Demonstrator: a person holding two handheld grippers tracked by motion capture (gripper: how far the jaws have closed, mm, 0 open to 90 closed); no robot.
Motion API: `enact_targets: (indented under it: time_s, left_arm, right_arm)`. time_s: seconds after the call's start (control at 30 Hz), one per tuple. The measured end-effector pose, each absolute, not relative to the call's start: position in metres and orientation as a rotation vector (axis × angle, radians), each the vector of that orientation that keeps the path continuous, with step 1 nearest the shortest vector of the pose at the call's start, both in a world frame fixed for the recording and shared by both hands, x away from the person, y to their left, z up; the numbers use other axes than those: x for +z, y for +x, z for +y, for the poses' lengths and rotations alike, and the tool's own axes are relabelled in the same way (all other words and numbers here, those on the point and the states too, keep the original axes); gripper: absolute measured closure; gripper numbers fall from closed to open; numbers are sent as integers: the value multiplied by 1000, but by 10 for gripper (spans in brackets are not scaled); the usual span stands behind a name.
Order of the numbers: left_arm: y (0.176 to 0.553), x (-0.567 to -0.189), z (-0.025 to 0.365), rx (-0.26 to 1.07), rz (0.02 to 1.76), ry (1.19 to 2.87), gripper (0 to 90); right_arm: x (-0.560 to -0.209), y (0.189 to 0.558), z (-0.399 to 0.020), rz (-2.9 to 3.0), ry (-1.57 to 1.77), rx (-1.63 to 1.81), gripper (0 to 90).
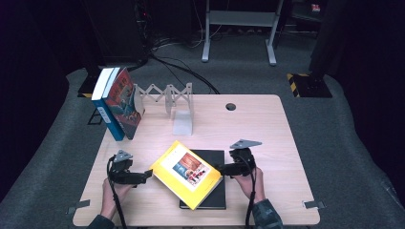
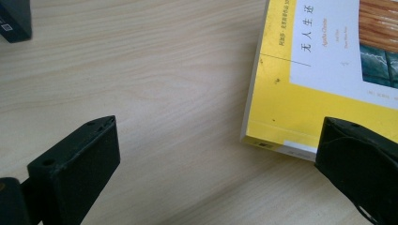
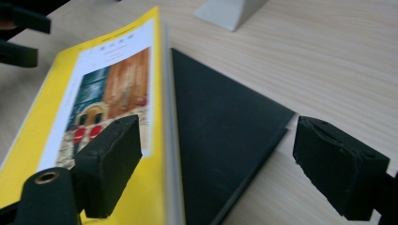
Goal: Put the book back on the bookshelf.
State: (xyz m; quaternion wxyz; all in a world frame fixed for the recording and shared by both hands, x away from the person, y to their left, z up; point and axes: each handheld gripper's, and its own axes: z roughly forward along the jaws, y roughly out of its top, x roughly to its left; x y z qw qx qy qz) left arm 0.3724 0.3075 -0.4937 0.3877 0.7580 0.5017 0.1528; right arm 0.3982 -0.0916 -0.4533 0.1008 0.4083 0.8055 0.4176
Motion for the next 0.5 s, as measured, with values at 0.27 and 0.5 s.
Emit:
enact_targets:
  time_s: [0.27, 0.5]
  left_arm:
    - [369, -504, 300, 363, 1262, 1965, 0]
    - [370, -505, 294, 362, 1267, 1970, 0]
  right_arm:
    - [-473, 404, -63, 2515, 1152, 1176, 287]
    - [-479, 400, -69, 2551, 1172, 1253, 443]
